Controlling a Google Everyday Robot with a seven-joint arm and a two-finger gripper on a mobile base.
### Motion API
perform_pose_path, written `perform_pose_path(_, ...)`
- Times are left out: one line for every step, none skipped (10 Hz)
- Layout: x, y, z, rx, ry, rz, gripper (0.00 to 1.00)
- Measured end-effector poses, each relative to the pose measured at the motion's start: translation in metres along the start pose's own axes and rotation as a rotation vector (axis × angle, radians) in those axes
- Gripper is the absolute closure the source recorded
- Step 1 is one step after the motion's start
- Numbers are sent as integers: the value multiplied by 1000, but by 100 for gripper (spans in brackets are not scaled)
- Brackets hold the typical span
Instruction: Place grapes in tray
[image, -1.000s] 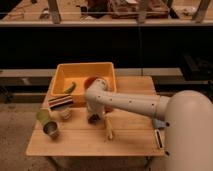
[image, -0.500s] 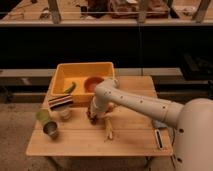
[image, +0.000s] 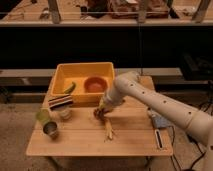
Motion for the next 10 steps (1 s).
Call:
perform_pose_path(7, -7, -21, 23, 14, -4, 100)
perform_pose_path(11, -14, -35, 36, 21, -13, 100)
perform_pose_path(20, -30, -59, 59, 34, -42, 100)
perform_pose_path(27, -42, -76, 76, 45, -63, 100)
perform_pose_path(36, -55, -93, 96, 56, -84, 100)
perform_pose_path(54, -78, -119, 132, 70, -118, 100)
perform_pose_path(69, -95, -132, 158, 76, -141, 100)
perform_pose_path(80, -110, -139, 178, 78, -159, 100)
perform_pose_path(89, -125, -141, 192, 76, -177, 100)
perform_pose_path(101, -152, -136, 211, 69, -201, 100)
